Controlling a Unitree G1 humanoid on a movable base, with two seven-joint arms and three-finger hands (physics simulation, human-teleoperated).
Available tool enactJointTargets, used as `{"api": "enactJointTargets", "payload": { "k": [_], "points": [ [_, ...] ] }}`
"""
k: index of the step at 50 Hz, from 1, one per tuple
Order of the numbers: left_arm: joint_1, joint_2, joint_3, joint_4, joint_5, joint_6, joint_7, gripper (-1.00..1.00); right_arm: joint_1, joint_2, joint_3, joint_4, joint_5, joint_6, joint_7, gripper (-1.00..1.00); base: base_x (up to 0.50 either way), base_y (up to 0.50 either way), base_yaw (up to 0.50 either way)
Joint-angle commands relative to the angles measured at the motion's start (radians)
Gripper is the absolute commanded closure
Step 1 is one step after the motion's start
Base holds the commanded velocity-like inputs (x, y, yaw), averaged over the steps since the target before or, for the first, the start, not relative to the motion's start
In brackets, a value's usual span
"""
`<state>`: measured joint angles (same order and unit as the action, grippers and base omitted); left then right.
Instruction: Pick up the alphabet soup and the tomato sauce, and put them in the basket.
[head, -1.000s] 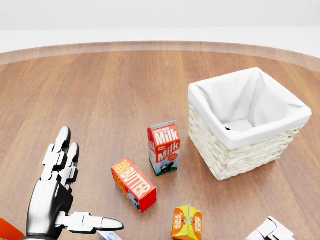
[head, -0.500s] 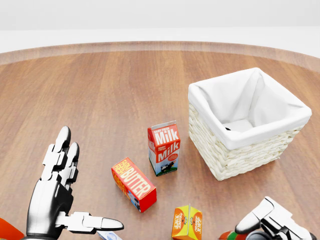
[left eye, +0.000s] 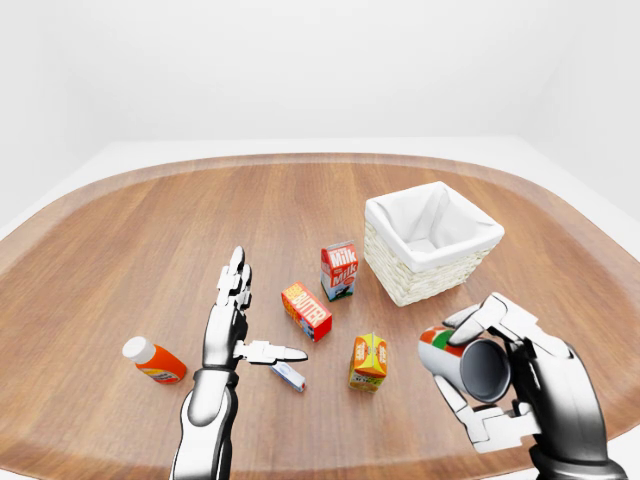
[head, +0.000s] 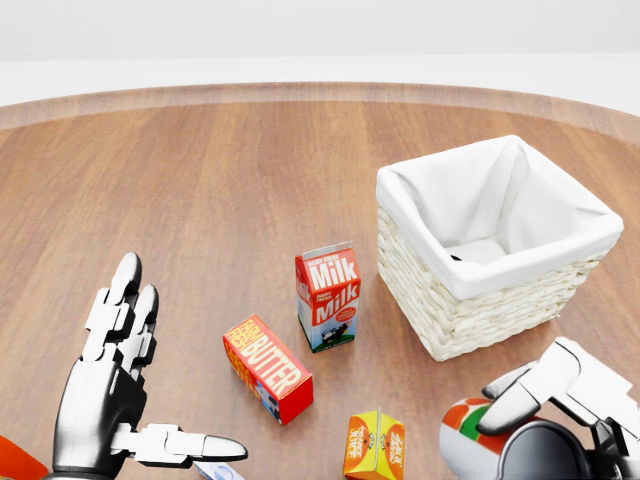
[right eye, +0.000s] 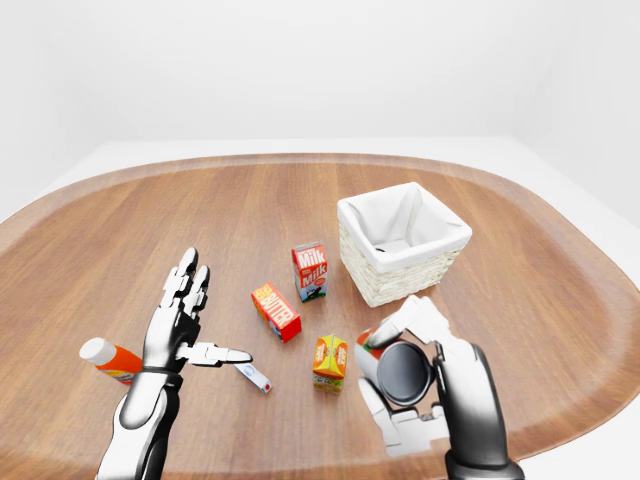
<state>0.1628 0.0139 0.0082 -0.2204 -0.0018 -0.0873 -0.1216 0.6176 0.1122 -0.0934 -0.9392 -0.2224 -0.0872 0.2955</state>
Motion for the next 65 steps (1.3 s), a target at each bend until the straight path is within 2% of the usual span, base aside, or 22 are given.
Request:
{"api": "enactJointTargets", "payload": {
  "k": [1, 7, 16, 26, 29, 31, 33, 36, 39, 40, 48, 54, 65],
  "points": [
    [-0.01, -0.005, 0.011, 0.003, 0.02, 0.0, 0.028, -1.0, -0.064, 0.023, -0.018, -0.108, -0.028, 0.0, 0.042, 1.0, 0.0, 0.0, 0.0],
    [-0.01, -0.005, 0.011, 0.003, 0.021, 0.0, 0.028, -1.0, -0.106, 0.075, -0.027, -0.108, -0.061, 0.0, 0.097, 1.0, 0.0, 0.0, 0.0],
    [-0.01, -0.005, 0.011, 0.003, 0.021, 0.0, 0.028, -1.0, -0.213, 0.143, -0.026, -0.108, -0.182, 0.0, 0.169, 1.0, 0.0, 0.0, 0.0],
    [-0.012, -0.006, 0.011, -0.005, 0.024, 0.0, 0.032, -1.0, -0.345, 0.121, 0.019, -0.108, -0.344, 0.0, 0.167, 1.0, 0.0, 0.0, 0.0],
    [-0.013, -0.006, 0.011, -0.007, 0.024, 0.0, 0.033, -1.0, -0.379, 0.106, 0.021, -0.108, -0.372, 0.0, 0.166, 1.0, 0.0, 0.0, 0.0],
    [-0.012, -0.005, 0.011, -0.005, 0.023, 0.0, 0.033, -1.0, -0.396, 0.081, 0.031, -0.108, -0.396, 0.018, 0.153, 1.0, 0.0, 0.0, 0.0],
    [-0.012, -0.004, 0.012, 0.001, 0.022, 0.0, 0.031, -1.0, -0.426, 0.062, 0.047, -0.108, -0.428, 0.051, 0.15, 1.0, 0.0, 0.0, 0.0],
    [-0.012, -0.005, 0.012, 0.001, 0.022, 0.0, 0.031, -1.0, -0.462, 0.073, 0.051, -0.108, -0.453, 0.072, 0.173, 1.0, 0.0, 0.0, 0.0],
    [-0.014, -0.005, 0.012, 0.004, 0.022, 0.0, 0.032, -1.0, -0.527, 0.028, 0.062, -0.108, -0.473, 0.163, 0.173, 1.0, 0.0, 0.0, 0.0],
    [-0.015, -0.005, 0.013, 0.008, 0.022, 0.0, 0.032, -1.0, -0.536, 0.007, 0.069, -0.108, -0.473, 0.175, 0.161, 1.0, 0.0, 0.0, 0.0],
    [-0.021, -0.005, 0.014, 0.012, 0.022, 0.0, 0.034, -1.0, -0.669, -0.119, 0.109, -0.098, -0.511, 0.175, 0.137, 1.0, 0.0, 0.0, 0.0],
    [-0.021, -0.004, 0.013, 0.016, 0.022, 0.0, 0.034, -1.0, -0.743, -0.149, 0.09, -0.041, -0.487, 0.175, 0.126, 1.0, 0.0, 0.0, 0.0],
    [-0.013, -0.005, 0.01, -0.003, 0.023, 0.0, 0.031, -1.0, -0.91, -0.205, 0.049, 0.025, -0.507, 0.175, 0.173, 1.0, 0.0, 0.0, 0.0]
  ]
}}
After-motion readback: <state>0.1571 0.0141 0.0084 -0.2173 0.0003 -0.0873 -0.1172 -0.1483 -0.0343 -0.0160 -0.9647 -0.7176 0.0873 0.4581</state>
